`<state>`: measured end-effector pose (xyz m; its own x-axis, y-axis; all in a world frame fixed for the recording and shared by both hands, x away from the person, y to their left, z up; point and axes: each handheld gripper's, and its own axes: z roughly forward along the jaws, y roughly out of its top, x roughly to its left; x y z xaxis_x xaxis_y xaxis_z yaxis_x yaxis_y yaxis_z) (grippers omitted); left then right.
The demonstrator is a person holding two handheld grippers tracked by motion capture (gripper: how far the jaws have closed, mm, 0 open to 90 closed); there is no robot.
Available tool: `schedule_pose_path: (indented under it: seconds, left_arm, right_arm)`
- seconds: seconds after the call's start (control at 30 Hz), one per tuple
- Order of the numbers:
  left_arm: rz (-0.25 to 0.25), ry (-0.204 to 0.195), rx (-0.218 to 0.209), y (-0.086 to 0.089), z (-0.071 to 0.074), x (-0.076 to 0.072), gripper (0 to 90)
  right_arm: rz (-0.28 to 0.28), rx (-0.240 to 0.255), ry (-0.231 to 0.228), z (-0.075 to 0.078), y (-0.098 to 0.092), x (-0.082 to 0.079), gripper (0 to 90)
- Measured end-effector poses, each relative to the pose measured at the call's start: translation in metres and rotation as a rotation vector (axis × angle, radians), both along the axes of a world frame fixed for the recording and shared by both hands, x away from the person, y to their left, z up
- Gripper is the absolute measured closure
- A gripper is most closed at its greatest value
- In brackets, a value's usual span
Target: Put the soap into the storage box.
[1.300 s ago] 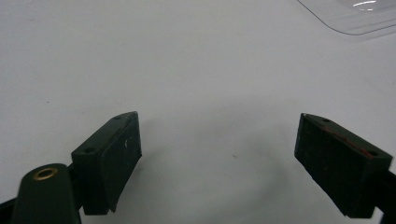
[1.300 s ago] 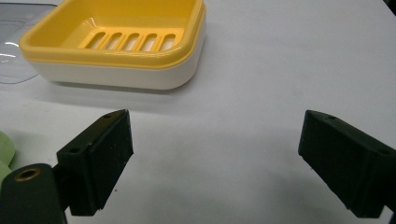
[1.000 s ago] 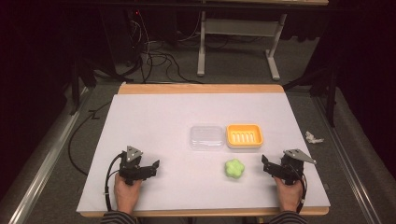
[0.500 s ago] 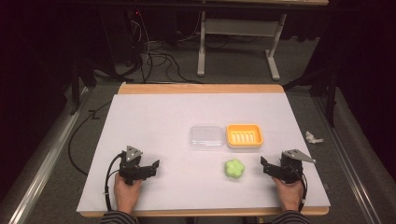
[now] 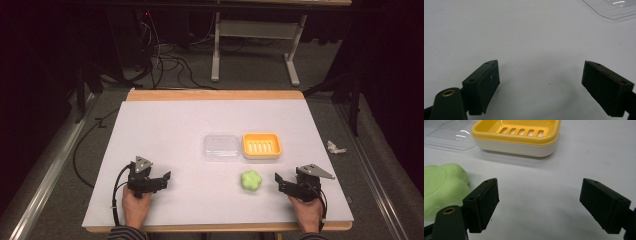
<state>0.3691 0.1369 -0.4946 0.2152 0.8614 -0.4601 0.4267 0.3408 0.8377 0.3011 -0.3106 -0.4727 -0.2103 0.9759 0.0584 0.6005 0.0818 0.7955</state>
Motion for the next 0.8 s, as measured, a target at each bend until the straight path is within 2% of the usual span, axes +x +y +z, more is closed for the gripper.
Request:
schedule_pose_path:
  seconds: [0.03,0.13,0.37,0.8]
  left_arm:
    - [0.000,0.000,0.000,0.000,0.000,0.000,15.3]
    - [-0.002,0.002,-0.001,0.000,0.000,0.000,15.3]
    - [-0.004,0.004,0.007,0.000,0.000,0.000,15.3]
    - [-0.005,0.000,0.011,-0.001,-0.001,0.000,15.3]
  right_arm:
    - [0.006,0.019,0.004,0.000,0.002,-0.003,16.5]
    - [0.025,0.031,0.002,0.000,0.004,-0.006,18.2]
    - [0.049,0.030,0.015,-0.002,0.009,-0.011,20.0]
    - [0.109,0.021,-0.003,0.006,0.022,-0.024,22.8]
